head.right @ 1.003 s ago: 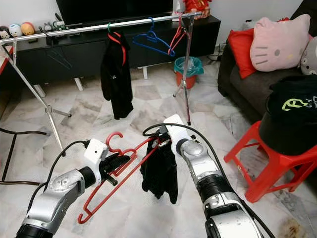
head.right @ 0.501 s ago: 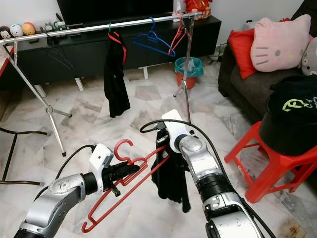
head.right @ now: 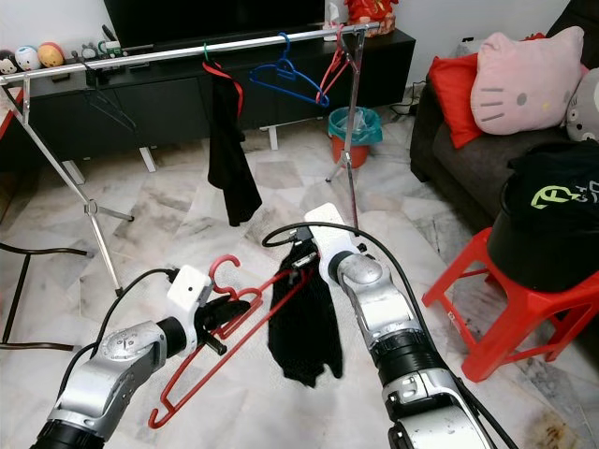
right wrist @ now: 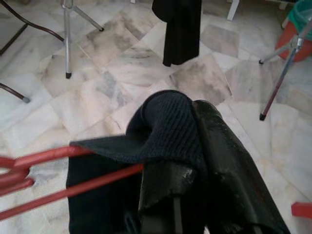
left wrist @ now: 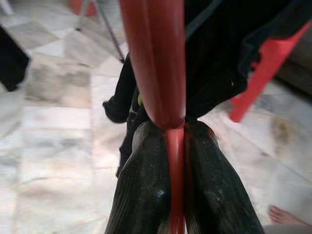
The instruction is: Hang hanger
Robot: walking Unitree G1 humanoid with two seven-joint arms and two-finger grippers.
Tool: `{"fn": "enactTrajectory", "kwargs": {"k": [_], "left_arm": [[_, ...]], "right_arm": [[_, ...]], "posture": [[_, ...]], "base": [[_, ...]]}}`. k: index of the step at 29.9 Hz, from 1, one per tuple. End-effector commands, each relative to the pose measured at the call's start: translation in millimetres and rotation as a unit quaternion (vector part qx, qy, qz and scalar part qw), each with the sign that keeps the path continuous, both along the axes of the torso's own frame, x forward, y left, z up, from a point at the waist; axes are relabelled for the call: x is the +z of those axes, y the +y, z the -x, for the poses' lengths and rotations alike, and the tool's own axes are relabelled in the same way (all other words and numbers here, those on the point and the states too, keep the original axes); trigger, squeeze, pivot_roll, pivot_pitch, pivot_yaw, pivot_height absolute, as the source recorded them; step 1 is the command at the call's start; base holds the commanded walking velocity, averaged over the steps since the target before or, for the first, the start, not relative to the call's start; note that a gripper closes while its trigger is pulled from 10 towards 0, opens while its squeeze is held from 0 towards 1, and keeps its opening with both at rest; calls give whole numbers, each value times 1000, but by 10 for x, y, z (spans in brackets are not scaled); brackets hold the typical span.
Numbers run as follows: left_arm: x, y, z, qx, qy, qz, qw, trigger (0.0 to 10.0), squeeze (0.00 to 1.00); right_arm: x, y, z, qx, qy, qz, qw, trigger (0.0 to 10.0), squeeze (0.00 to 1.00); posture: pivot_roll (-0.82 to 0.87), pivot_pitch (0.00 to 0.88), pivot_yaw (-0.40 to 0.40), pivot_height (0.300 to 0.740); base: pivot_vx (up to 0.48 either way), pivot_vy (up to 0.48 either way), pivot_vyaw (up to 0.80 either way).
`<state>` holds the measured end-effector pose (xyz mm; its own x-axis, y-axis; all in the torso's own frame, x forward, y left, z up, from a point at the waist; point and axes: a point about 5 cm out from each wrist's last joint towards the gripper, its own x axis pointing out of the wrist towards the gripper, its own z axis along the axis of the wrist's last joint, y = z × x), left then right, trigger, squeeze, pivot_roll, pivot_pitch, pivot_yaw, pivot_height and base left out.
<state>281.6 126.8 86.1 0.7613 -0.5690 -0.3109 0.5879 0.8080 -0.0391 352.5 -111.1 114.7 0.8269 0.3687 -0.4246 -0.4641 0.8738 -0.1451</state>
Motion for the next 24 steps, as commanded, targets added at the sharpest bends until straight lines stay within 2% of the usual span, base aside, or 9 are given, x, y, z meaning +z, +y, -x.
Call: {"fn": "enactTrajectory", "kwargs": {"k": [1, 6, 8, 11, 16, 19, 24], "left_arm": [[29, 95, -60, 30, -12, -4, 999, 10000, 0], [84, 158, -122, 60, -31, -3, 998, 10000, 0], [109, 144, -83, 27, -30, 4, 999, 10000, 0], [110, 150, -59, 16, -30, 1, 999, 10000, 0], [132, 157, -62, 16, -34, 18, 999, 10000, 0], [161, 61, -17, -21, -32, 40, 998, 10000, 0], [194, -59, 50, -63, -20, 76, 995, 10000, 0]], "right_arm": [[65, 35, -2, 3, -11, -7, 1000, 10000, 0], [41, 5, 2, -1, -10, 8, 1000, 10000, 0], [-19, -85, -10, -16, -15, 49, 999, 10000, 0], [-58, -127, -10, -24, -13, 65, 998, 10000, 0], [-44, -39, 8, -5, -7, 38, 999, 10000, 0], [-20, 38, 24, 12, -8, 23, 1000, 10000, 0], [55, 72, 15, 11, -14, 5, 1000, 10000, 0]], "posture": [[-18, 11, 20, 740], [-19, 12, 19, 740], [-16, 12, 17, 740], [-16, 12, 17, 740], [-15, 13, 19, 740], [-13, 12, 19, 740], [-17, 12, 21, 740]], "base": [[0, 0, 0], [0, 0, 0], [0, 0, 0], [0, 0, 0], [0, 0, 0], [0, 0, 0], [0, 0, 0]]}}
